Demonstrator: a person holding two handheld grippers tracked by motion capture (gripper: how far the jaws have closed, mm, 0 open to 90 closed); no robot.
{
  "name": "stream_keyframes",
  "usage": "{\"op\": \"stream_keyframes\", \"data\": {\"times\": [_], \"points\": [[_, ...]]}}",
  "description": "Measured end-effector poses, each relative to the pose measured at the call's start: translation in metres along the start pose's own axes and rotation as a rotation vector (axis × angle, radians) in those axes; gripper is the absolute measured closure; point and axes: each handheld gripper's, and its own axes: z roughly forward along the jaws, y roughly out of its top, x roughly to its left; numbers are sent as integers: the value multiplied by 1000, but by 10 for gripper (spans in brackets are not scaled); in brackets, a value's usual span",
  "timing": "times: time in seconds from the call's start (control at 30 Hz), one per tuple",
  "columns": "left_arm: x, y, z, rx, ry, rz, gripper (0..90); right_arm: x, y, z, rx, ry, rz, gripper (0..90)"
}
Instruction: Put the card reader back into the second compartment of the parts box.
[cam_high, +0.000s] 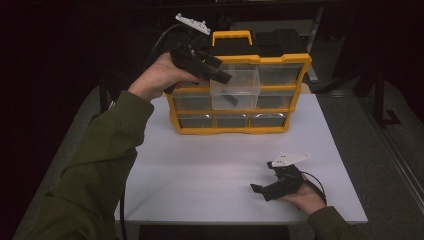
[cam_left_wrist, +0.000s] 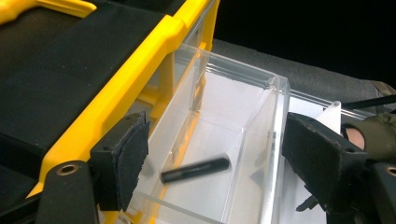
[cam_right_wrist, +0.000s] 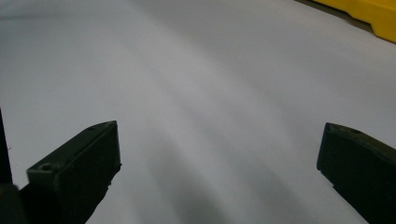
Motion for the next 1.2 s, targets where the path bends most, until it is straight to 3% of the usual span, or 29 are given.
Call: {"op": "stream_keyframes", "data": {"times": [0.57, 1.2], "points": [[-3, -20, -34, -10, 23, -6, 174, -3, -3, -2, -4, -6, 8, 0], [-13, -75, -51, -29, 47, -28, 125, -1, 0, 1, 11, -15, -1, 0]]}}
